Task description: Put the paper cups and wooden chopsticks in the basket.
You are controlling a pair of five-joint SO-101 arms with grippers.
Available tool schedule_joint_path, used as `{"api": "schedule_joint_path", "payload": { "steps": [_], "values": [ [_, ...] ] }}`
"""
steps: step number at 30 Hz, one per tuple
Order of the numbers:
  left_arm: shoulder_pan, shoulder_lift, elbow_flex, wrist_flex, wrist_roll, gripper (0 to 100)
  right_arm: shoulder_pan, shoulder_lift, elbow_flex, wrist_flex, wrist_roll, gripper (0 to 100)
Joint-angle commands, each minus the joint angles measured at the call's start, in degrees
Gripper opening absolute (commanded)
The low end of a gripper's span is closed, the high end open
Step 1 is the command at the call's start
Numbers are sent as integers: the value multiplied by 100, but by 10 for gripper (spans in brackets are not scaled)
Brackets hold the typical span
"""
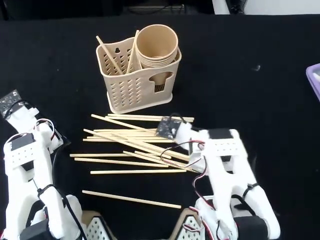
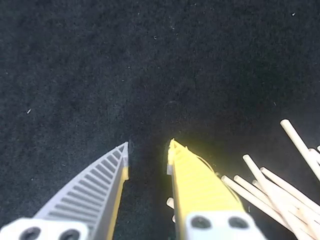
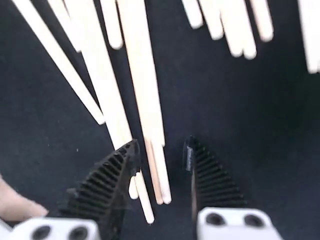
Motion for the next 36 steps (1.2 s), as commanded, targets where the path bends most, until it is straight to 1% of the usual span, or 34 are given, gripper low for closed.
{"api": "schedule_joint_path", "payload": {
  "steps": [1, 5, 8, 14, 22, 24, 27, 28, 31, 34, 36],
  "values": [
    [-48, -176, -48, -44, 18, 134, -413, -189, -4, -141, -290, 149],
    [-48, -185, -48, -44, 18, 134, -387, -119, 4, -580, -554, 149],
    [-48, -185, -48, -44, 18, 134, -325, 347, -40, -809, -642, 149],
    [-48, -185, -40, -44, 18, 134, -237, 1358, -374, -782, -651, 147],
    [-48, -185, -48, -44, 18, 134, -202, 1464, -488, -818, -615, 142],
    [-48, -185, -48, -44, 18, 134, -211, 1473, -488, -818, -607, 109],
    [-48, -185, -48, -44, 18, 134, -211, 1446, -488, -818, -598, 21],
    [-48, -185, -48, -44, 18, 134, -193, 1429, -497, -818, -615, 7],
    [-48, -185, -48, -44, 18, 134, 35, 1138, -681, -545, -615, 10],
    [-48, -185, -48, -44, 18, 134, 396, 418, -945, 185, -589, 11],
    [-48, -185, -57, -44, 18, 134, 563, -163, -971, 668, -387, 11]
  ]
}}
